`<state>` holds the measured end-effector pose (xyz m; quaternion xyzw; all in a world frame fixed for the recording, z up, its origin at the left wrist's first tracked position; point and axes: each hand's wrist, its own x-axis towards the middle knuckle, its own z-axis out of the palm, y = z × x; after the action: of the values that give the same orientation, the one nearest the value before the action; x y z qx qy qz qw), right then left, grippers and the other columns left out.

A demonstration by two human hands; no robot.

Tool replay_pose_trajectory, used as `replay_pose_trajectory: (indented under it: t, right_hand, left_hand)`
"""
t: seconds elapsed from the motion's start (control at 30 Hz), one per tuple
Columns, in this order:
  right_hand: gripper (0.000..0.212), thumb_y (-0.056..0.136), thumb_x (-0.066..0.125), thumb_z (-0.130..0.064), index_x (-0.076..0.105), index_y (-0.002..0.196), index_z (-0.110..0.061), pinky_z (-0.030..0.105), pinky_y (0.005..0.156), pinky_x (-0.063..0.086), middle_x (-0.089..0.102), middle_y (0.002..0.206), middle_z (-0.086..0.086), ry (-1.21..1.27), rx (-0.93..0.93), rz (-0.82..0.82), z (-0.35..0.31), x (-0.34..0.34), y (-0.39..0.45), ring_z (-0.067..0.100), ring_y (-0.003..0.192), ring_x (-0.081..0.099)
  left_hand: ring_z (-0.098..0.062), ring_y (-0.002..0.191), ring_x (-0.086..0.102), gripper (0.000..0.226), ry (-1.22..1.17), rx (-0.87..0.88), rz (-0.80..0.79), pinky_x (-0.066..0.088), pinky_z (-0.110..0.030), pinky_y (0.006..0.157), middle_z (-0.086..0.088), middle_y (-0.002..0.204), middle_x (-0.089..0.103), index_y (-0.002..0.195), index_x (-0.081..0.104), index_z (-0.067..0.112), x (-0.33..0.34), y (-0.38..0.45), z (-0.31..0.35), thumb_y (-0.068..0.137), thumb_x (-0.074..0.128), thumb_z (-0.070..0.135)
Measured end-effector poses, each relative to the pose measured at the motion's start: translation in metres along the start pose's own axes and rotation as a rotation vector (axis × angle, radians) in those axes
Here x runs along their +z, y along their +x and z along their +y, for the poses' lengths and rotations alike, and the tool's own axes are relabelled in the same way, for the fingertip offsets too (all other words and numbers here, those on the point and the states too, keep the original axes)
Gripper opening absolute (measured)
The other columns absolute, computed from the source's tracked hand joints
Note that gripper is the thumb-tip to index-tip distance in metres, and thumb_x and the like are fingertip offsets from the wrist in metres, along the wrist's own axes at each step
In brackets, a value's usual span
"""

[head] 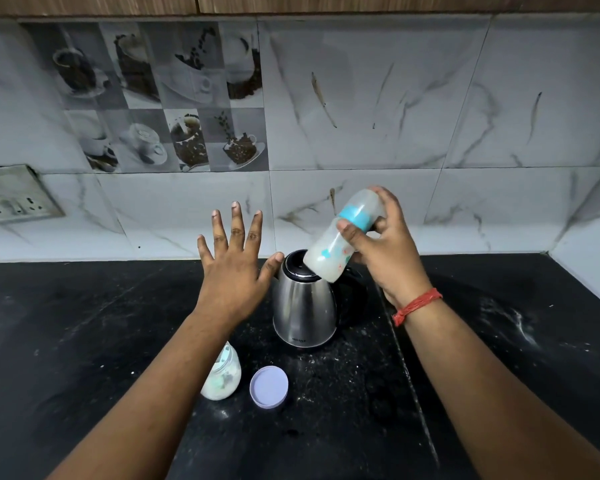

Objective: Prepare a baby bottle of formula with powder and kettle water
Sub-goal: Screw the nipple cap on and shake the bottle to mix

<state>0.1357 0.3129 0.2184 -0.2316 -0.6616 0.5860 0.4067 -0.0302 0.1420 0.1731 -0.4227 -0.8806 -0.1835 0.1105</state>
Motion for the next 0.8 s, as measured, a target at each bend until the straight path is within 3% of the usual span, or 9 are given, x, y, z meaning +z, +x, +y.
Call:
replay_pose_trajectory:
  t: [0.1, 0.23, 0.33, 0.37, 0.47, 0.57, 0.6, 0.7, 0.8]
  right_hand:
    - [0.064, 0.094, 0.072, -0.023, 0.032, 0.143, -0.034, 0.041, 0.075, 0.064, 0.06, 0.119, 0.001, 0.148, -0.048, 0.222, -0.004, -0.004, 0.003, 0.01, 0.094, 0.073]
    - [0.067, 0.091, 0.075, -0.023, 0.036, 0.142, -0.038, 0.048, 0.076, 0.064, 0.063, 0.12, 0.007, 0.028, 0.009, 0.022, -0.005, -0.004, 0.004, 0.022, 0.101, 0.072]
    - [0.066, 0.094, 0.071, -0.022, 0.029, 0.145, -0.032, 0.043, 0.078, 0.063, 0.06, 0.127, 0.007, 0.179, -0.064, 0.244, -0.009, -0.01, 0.007, 0.014, 0.101, 0.071]
    - [0.064, 0.095, 0.07, -0.021, 0.029, 0.143, -0.032, 0.042, 0.076, 0.063, 0.059, 0.125, 0.006, 0.165, -0.065, 0.224, -0.011, -0.011, 0.007, 0.014, 0.101, 0.071]
    - [0.065, 0.089, 0.077, -0.025, 0.038, 0.138, -0.042, 0.048, 0.077, 0.064, 0.061, 0.122, 0.009, -0.024, 0.007, -0.037, -0.005, -0.007, 0.005, 0.026, 0.104, 0.071]
    - [0.065, 0.092, 0.073, -0.026, 0.033, 0.142, -0.036, 0.043, 0.077, 0.063, 0.059, 0.125, 0.005, 0.121, -0.04, 0.207, -0.003, -0.008, 0.002, 0.014, 0.101, 0.071]
    - [0.064, 0.094, 0.071, -0.024, 0.031, 0.143, -0.033, 0.042, 0.076, 0.063, 0.059, 0.122, 0.001, 0.131, -0.05, 0.225, -0.002, -0.009, 0.002, 0.012, 0.099, 0.071]
    - [0.066, 0.09, 0.076, -0.027, 0.035, 0.14, -0.041, 0.046, 0.076, 0.064, 0.062, 0.116, 0.003, -0.072, -0.034, 0.058, 0.001, -0.003, -0.002, 0.021, 0.098, 0.071]
    - [0.062, 0.091, 0.075, -0.029, 0.035, 0.137, -0.039, 0.046, 0.077, 0.064, 0.063, 0.116, -0.002, 0.066, -0.092, 0.295, 0.0, -0.004, -0.002, 0.009, 0.091, 0.072]
  left_hand:
    - [-0.031, 0.153, -0.031, 0.083, -0.015, -0.006, 0.008, -0.005, -0.065, 0.123, -0.002, 0.167, -0.031, 0.162, -0.011, 0.033, 0.0, 0.0, -0.001, 0.092, 0.003, 0.075]
    - [-0.031, 0.153, -0.031, 0.083, -0.007, 0.0, 0.011, -0.005, -0.065, 0.123, -0.001, 0.167, -0.031, 0.163, -0.011, 0.034, -0.002, 0.0, -0.001, 0.092, 0.003, 0.075]
    - [-0.031, 0.153, -0.03, 0.083, -0.022, -0.008, 0.016, -0.006, -0.065, 0.123, -0.002, 0.167, -0.031, 0.163, -0.011, 0.033, -0.001, 0.001, 0.0, 0.092, 0.004, 0.075]
    - [-0.031, 0.153, -0.031, 0.082, -0.011, -0.003, 0.016, -0.006, -0.065, 0.123, -0.002, 0.167, -0.031, 0.162, -0.011, 0.033, -0.001, 0.0, 0.001, 0.093, 0.004, 0.075]
    - [-0.031, 0.153, -0.031, 0.082, 0.016, 0.005, 0.009, -0.005, -0.065, 0.123, -0.001, 0.167, -0.032, 0.162, -0.013, 0.034, 0.0, 0.0, 0.001, 0.092, 0.002, 0.075]
    - [-0.032, 0.153, -0.031, 0.082, 0.008, -0.007, 0.007, -0.006, -0.065, 0.123, -0.002, 0.167, -0.032, 0.162, -0.013, 0.034, 0.0, 0.0, 0.002, 0.092, 0.002, 0.074]
    - [-0.032, 0.154, -0.031, 0.082, 0.016, -0.002, 0.007, -0.006, -0.065, 0.123, -0.002, 0.167, -0.032, 0.162, -0.013, 0.034, 0.0, 0.0, 0.003, 0.092, 0.002, 0.074]
    - [-0.032, 0.154, -0.03, 0.082, 0.029, 0.013, 0.01, -0.005, -0.066, 0.123, -0.003, 0.168, -0.03, 0.162, -0.012, 0.034, 0.001, -0.002, 0.003, 0.093, 0.002, 0.074]
    - [-0.032, 0.154, -0.03, 0.081, -0.001, -0.007, 0.008, -0.005, -0.066, 0.123, -0.003, 0.168, -0.029, 0.163, -0.01, 0.033, 0.002, -0.002, 0.003, 0.093, 0.002, 0.074]
